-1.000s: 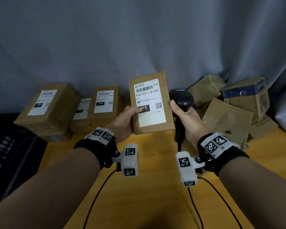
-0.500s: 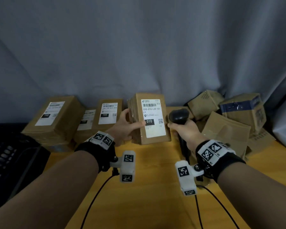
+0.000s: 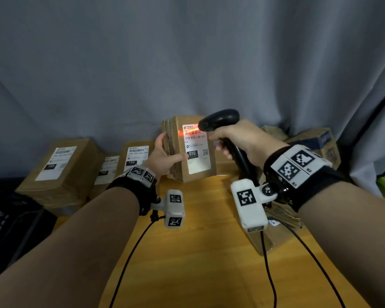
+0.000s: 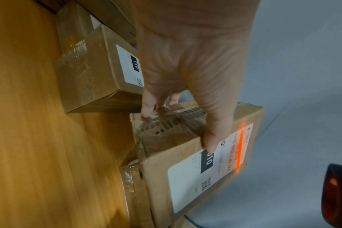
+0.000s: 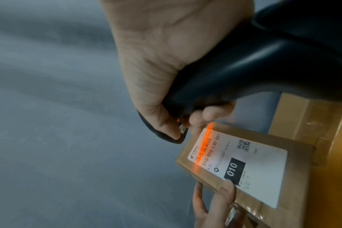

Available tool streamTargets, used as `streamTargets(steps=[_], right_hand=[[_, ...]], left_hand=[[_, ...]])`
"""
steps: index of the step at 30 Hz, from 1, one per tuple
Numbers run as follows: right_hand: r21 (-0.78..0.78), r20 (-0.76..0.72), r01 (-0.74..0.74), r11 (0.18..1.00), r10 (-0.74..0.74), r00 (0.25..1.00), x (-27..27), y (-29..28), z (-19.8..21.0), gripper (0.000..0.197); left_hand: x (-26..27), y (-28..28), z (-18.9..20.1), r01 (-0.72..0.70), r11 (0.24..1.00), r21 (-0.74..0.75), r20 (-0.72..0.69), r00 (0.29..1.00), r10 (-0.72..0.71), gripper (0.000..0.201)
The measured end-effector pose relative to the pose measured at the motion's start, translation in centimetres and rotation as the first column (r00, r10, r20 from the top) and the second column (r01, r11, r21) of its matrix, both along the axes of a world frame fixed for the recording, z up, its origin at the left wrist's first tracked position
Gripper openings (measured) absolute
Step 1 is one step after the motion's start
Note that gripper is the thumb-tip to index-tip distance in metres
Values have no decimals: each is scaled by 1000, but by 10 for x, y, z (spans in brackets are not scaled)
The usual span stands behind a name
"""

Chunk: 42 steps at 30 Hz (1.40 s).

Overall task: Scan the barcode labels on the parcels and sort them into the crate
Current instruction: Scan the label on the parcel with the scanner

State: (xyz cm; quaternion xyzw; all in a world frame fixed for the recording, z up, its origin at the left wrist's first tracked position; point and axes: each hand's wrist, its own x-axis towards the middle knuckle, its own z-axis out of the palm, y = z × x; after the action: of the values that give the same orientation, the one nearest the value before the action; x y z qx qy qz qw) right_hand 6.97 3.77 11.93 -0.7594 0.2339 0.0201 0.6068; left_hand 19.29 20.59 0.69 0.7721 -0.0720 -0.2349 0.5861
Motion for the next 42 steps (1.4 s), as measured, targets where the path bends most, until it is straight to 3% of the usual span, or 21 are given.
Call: streamTargets(steps=[8, 42], right_hand=[[43, 15, 78, 996, -79, 997, -14, -4, -1, 10], [74, 29, 60, 995, -62, 998, -25, 7, 3, 14]], left_hand=[[-2, 4, -6, 8, 1000, 18, 4, 1000, -8, 102], [-15, 7, -5, -19, 999, 37, 36, 999, 18, 103]])
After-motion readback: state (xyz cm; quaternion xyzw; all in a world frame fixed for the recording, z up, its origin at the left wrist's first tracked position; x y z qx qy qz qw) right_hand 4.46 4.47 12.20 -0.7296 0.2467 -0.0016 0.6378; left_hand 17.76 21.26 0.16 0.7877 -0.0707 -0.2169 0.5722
